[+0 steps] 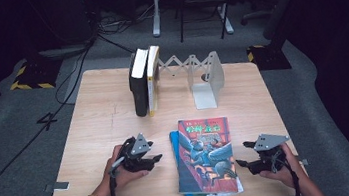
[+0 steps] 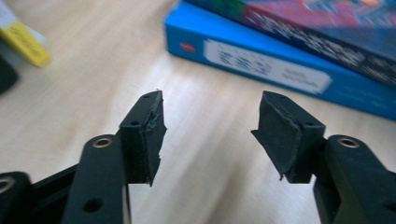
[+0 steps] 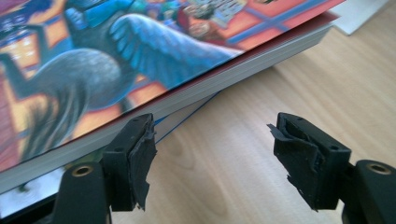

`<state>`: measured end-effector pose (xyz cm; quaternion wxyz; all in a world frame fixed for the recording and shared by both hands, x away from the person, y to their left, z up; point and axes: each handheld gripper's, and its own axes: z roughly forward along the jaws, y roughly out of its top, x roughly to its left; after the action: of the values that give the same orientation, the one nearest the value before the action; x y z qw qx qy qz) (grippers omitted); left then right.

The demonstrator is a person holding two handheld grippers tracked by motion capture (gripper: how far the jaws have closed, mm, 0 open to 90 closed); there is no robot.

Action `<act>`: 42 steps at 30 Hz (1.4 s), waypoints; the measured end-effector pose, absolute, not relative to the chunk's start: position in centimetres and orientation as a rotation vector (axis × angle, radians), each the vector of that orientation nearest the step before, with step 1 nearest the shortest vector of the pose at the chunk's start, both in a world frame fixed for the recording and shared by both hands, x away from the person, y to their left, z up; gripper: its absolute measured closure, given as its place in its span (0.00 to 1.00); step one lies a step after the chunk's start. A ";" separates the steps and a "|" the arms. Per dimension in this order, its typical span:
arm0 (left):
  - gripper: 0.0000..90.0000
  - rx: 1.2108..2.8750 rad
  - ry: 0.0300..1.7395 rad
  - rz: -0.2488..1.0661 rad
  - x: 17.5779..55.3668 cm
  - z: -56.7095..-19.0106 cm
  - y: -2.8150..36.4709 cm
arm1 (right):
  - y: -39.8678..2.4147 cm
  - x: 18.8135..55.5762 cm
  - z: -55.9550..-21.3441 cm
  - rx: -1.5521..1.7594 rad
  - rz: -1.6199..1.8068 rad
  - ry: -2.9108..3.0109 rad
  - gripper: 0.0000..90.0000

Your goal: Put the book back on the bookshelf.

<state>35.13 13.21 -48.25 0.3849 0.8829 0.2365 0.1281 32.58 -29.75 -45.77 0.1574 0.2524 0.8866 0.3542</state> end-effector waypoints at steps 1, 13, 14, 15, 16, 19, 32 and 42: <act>0.44 2.262 0.593 0.309 34.6 -48.5 13.2 | -29.7 32.4 -45.9 0.706 0.999 2.553 0.33; 0.33 2.312 0.524 0.224 31.2 -49.7 12.4 | -29.4 31.3 -46.2 0.668 0.992 2.600 0.34; 0.32 2.322 0.530 0.230 31.1 -49.8 12.3 | -29.3 31.2 -46.3 0.664 0.987 2.607 0.34; 0.32 2.324 0.532 0.230 31.0 -49.9 12.2 | -29.2 31.2 -46.3 0.661 0.980 2.611 0.34; 0.31 2.325 0.533 0.227 30.9 -50.0 12.1 | -29.2 31.2 -46.2 0.656 0.982 2.609 0.34; 0.29 2.326 0.536 0.214 30.9 -50.2 12.1 | -29.1 31.2 -45.9 0.676 1.032 2.604 0.36; 0.23 2.319 0.542 0.202 31.5 -50.4 11.5 | -29.4 31.7 -43.6 0.806 1.111 2.495 0.41; 0.20 2.323 0.542 0.206 31.7 -50.4 11.3 | -26.7 33.0 -44.9 0.849 1.049 2.575 0.34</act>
<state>31.73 11.25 -50.45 0.3652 0.9032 0.2107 0.0800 32.96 -26.72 -44.91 0.1171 0.2900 0.8796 0.3583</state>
